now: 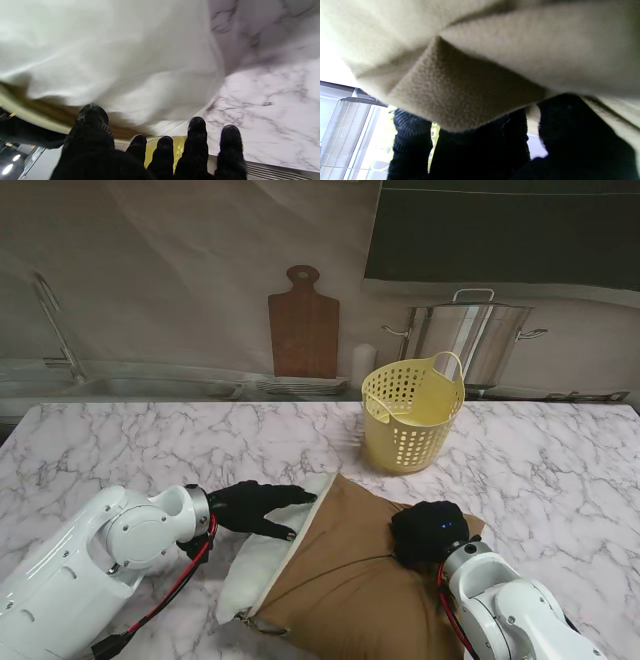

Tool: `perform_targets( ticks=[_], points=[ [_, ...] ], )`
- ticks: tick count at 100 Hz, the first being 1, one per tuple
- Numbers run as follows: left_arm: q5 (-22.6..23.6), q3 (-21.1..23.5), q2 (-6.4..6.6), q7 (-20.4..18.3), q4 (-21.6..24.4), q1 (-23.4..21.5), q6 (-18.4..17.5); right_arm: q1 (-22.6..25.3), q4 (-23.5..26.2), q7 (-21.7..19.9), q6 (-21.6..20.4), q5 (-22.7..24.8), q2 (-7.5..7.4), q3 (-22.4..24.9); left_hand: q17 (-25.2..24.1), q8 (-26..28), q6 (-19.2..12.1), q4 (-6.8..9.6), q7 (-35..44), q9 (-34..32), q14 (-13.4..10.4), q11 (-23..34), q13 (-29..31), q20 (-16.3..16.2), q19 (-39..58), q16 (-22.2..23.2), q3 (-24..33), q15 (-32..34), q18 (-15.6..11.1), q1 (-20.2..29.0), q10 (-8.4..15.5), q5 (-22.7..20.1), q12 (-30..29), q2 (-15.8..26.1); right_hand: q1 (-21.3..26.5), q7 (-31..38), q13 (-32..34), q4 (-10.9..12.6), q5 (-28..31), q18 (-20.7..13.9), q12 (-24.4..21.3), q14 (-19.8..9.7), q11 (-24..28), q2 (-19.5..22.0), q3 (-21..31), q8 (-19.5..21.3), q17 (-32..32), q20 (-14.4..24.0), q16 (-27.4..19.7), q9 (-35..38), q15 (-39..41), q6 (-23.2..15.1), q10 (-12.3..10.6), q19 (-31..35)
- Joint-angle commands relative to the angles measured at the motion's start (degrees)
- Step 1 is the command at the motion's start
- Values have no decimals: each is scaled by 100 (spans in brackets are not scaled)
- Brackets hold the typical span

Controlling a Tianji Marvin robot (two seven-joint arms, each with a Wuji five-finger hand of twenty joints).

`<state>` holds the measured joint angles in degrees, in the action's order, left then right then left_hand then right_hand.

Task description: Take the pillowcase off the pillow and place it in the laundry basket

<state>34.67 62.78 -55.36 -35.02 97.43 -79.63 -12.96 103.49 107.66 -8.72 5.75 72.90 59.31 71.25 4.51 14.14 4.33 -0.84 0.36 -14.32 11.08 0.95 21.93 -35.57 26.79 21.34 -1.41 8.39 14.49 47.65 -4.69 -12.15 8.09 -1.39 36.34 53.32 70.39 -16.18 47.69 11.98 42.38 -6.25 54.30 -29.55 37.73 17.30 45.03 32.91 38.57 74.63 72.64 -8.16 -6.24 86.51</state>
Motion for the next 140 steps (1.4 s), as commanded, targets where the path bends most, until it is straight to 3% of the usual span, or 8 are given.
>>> perform_targets(
  ticks=[1,40,63,77,104,120,126,140],
  points=[
    [-55,-55,-40,-65,151,-28,-60,-5,-104,-22,43,12,12,-31,7,76,4,-78,37,-152,106,41,155,-143,8,87,-78,38,99,116,-57,-133,57,273,732,-65,549,733,-33,51,-34,-175,-119,253,611,-44,5,-15,233,71,584,-91,533,125],
    [16,-863,120,-515,-261,396,-378,-68,-213,327,174,-40,40,-96,-46,165,-19,12,15,346,19,-125,-47,-6,-63,26,-35,-62,34,302,-213,-80,-4,-648,764,-96,540,719,-107,76,-83,-84,-193,328,579,-56,-34,-28,158,-18,420,-118,523,95],
    [-171,-1710,132,-556,-809,1005,-58,131,-175,1118,69,-124,94,-42,-25,96,9,29,-72,329,27,-104,-30,5,-71,34,2,-35,14,315,-289,73,-6,-667,-116,-1157,-843,877,-1037,533,-1102,739,-2131,724,-10,134,-1624,-288,-600,-2167,-3737,-109,774,-1523],
    [-527,-2303,86,-503,-1179,1513,290,430,93,1608,-234,-283,141,65,-29,78,16,25,-71,317,25,-106,-30,2,-71,37,3,-31,8,336,-290,90,1,-645,-959,-2671,-1983,1332,-1257,665,-1670,1062,-2709,1341,-742,1047,-2345,-346,-1078,-3569,-5059,180,1093,-2118],
    [-1108,-3172,-39,-422,-1661,2283,848,755,524,1582,-783,-198,106,54,-32,60,13,28,-62,301,26,-102,-30,-13,-60,44,9,-28,-12,404,-263,91,14,-597,-2028,-4473,-3400,1255,-3212,1098,-2871,1374,-3841,1216,-1209,443,-3445,-494,-1827,-5291,-6185,383,1322,-3342],
    [-1231,-3440,-55,-429,-1802,2489,929,748,525,939,-1142,-36,22,121,-40,56,7,27,-57,300,20,-102,-33,-20,-60,47,-3,-28,-8,402,-258,85,18,-587,-632,-2481,-3424,1308,-1450,1222,-2754,1241,-3499,444,-1094,1821,-3643,-669,-1878,-4836,-6238,-751,1035,-3981],
    [-1236,-3441,-44,-449,-1810,2479,929,744,485,744,-1313,-107,7,216,-41,55,8,29,-58,305,26,-104,-39,-21,-61,46,2,-31,-10,413,-258,90,18,-588,396,-806,-3101,1240,-1086,1248,-2553,1102,-3328,227,-1599,1095,-3563,-912,-1860,-3877,-6134,-1272,563,-3975],
    [-1084,-3322,17,-536,-1744,2367,897,843,379,720,-1406,-402,28,455,-46,54,14,28,-56,308,33,-105,-43,-22,-66,47,-1,-33,-13,407,-259,86,19,-582,-307,381,-2507,814,736,1321,-1892,958,-2932,-1,-429,1483,-3519,-1016,-1602,-2420,-5857,-1074,284,-3991]
  ],
)
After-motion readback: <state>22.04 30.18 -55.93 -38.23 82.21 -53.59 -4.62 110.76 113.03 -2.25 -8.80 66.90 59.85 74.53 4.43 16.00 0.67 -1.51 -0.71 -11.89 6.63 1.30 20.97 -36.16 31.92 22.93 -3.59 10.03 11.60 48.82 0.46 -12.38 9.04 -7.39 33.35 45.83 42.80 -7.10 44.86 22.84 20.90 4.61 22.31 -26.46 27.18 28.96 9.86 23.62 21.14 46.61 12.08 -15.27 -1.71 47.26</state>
